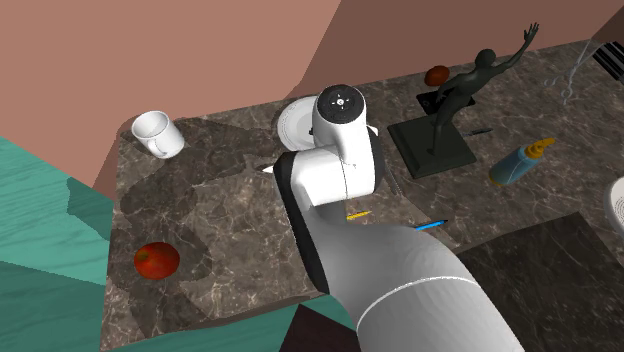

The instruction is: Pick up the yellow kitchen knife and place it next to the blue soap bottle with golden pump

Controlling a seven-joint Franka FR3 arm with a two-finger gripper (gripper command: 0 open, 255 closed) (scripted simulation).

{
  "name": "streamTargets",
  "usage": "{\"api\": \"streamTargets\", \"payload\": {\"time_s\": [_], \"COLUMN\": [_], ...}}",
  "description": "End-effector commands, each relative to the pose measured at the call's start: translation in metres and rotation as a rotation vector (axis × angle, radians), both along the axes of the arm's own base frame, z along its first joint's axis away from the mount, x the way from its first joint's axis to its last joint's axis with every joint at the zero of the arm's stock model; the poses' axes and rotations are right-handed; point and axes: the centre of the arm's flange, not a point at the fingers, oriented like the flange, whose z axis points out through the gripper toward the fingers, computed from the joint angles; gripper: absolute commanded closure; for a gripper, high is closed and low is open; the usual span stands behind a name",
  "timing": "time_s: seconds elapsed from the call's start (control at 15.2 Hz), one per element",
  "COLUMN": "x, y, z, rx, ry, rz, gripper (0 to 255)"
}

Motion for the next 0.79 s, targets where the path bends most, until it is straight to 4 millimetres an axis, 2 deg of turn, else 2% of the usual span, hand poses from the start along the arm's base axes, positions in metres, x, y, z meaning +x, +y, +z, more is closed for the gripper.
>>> {"api": "streamTargets", "payload": {"time_s": [0.0,0.4,0.73], "x": [0.006,0.015,0.015], "y": [0.004,0.007,0.007], "z": [-0.007,-0.035,-0.035], "rx": [0.001,0.001,0.001], "ry": [-0.005,-0.005,-0.005], "rz": [-0.006,-0.006,-0.006], "gripper": [0,0,0]}}
